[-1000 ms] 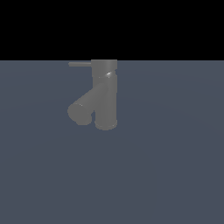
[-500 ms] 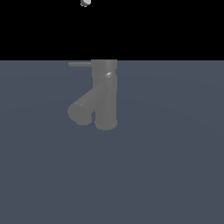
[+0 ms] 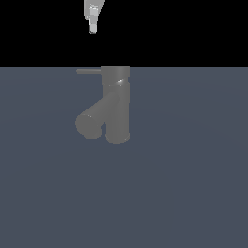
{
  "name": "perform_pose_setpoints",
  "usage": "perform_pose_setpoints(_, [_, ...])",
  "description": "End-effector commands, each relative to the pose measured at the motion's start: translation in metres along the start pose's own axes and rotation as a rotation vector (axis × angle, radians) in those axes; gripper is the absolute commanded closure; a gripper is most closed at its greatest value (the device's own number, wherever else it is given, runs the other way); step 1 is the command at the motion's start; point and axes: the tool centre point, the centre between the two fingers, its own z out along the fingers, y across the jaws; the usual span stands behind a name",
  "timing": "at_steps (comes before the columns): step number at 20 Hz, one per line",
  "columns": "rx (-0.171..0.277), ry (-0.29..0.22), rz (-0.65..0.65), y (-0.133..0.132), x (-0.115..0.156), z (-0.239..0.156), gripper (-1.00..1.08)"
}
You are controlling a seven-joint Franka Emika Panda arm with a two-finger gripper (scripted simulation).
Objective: Turn on the faucet by rotating a designated handle.
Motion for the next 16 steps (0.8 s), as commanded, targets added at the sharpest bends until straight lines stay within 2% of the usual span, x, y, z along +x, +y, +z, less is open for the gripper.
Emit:
perform_pose_setpoints(1, [-0.002,0.01,0.063,-0.013,0.0,0.013,1.08])
perform_pose_setpoints(16, [0.002,0.089,0.39,-0.078,-0.007,0.09,1.08])
